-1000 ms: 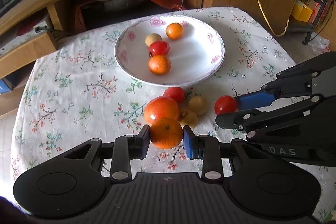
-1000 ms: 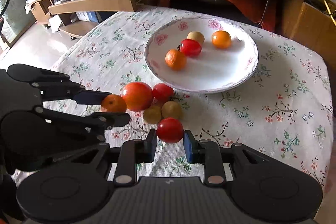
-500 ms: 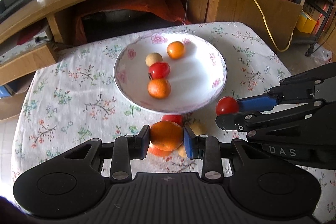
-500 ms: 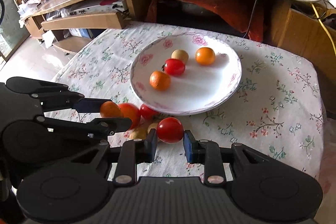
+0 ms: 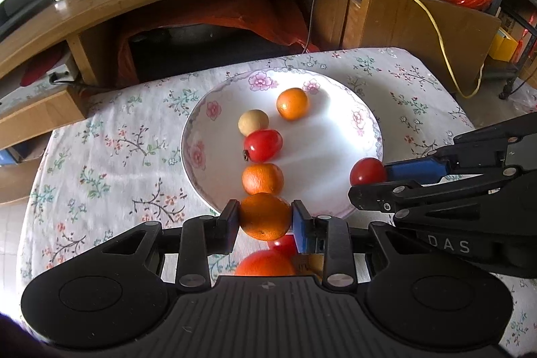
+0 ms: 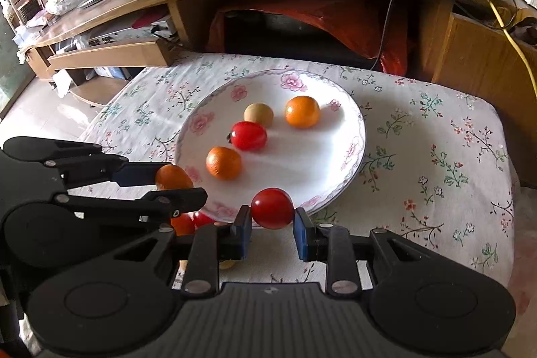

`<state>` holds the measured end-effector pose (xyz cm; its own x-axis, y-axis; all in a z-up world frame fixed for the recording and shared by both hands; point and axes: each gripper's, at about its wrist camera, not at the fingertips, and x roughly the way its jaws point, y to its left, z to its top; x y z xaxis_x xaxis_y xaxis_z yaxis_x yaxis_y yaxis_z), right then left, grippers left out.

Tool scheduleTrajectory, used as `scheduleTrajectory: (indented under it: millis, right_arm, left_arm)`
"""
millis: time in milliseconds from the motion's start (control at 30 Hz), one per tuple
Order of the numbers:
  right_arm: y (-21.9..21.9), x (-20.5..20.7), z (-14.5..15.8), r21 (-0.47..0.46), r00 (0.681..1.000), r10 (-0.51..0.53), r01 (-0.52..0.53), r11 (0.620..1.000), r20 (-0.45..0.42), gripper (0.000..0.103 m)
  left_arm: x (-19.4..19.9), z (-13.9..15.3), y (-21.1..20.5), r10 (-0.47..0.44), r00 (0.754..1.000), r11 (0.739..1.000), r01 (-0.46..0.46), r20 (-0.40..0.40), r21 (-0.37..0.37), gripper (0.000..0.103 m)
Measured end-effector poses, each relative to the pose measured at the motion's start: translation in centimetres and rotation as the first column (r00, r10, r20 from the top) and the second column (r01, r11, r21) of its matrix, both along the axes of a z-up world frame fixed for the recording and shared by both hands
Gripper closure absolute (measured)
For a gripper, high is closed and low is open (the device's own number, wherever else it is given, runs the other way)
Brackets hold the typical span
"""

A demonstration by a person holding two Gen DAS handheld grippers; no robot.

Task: Organize fruits
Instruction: 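Carry both fruits over the bowl and open both tools to release them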

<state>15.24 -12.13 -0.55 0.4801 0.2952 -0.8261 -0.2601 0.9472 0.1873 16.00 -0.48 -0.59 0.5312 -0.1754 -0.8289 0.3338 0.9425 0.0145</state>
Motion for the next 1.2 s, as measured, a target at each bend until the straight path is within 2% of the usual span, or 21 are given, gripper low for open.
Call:
scheduleTrajectory:
  millis: [567,1200]
  right_arm:
    - [-0.2,2.8,-1.2,0.011,1.000,-0.012,0.012,1.000,-0.011,0.076]
    - [-0.2,3.1,-1.4,0.001,1.000,-0.023,0.023,1.000,-0.002,0.074]
  left_arm:
    - [2.6,-1.1,0.6,0.040,0.999,0.999,-0.041,-0.030,-0.017,0.064]
    - [2.7,-1.0,0.6,0.064,0.997,0.998,-0.065,-0.034,-0.013,0.058]
